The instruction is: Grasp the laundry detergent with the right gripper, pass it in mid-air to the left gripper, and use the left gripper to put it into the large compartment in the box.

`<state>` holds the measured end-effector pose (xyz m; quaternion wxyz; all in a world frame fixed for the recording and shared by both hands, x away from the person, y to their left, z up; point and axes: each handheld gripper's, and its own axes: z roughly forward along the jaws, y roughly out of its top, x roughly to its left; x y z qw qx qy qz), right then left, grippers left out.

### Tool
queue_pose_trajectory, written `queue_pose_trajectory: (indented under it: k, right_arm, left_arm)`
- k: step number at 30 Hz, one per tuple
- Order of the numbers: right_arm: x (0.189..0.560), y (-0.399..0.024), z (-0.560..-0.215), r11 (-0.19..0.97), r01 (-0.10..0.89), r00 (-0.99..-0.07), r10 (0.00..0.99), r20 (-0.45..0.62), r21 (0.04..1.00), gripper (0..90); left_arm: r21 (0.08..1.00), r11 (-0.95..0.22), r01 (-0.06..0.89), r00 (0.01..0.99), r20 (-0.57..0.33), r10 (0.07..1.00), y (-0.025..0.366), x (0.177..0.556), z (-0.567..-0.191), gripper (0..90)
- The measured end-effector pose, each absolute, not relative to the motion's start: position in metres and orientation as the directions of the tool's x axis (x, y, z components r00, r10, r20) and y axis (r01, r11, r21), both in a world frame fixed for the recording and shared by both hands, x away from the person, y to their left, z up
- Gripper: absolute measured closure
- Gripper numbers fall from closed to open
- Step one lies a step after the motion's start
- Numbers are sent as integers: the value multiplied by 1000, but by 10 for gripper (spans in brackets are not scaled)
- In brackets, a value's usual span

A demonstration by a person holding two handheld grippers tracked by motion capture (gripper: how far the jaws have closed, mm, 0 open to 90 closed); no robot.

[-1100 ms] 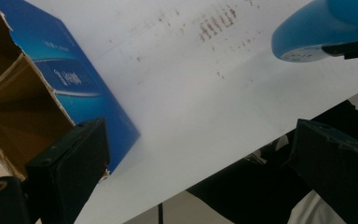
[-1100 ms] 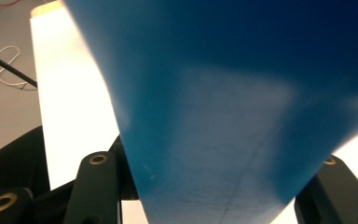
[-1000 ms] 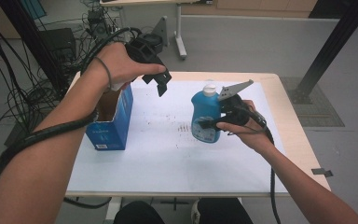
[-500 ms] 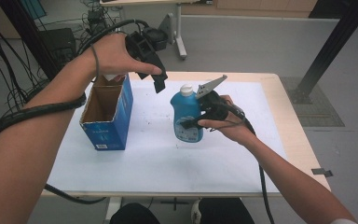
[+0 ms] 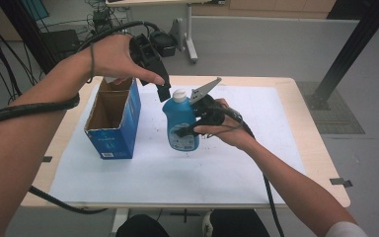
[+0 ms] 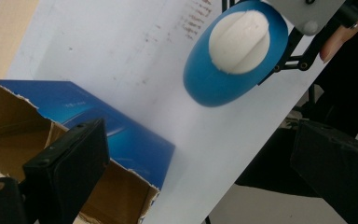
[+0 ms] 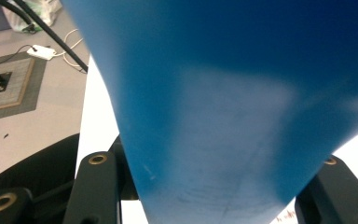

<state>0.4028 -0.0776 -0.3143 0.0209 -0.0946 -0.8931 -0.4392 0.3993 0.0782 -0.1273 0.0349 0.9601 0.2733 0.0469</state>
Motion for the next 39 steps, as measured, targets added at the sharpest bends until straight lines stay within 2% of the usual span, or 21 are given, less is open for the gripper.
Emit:
queue_pose_trajectory:
  k: [13, 21, 39]
  right_arm:
    - [401, -56, -311, 576, 97, -995, 45, 86, 812, 452]
    - [397, -55, -306, 561, 47, -997, -23, 72, 826, 451]
    - [397, -58, -305, 560, 29, -996, -52, 71, 828, 451]
  left_arm:
    - [59, -879, 472, 875, 84, 476, 69, 397, -132, 49]
    - [31, -899, 437, 898, 51, 438, 61, 393, -141, 48]
    - [2, -912, 409, 912, 25, 409, 53, 392, -152, 50]
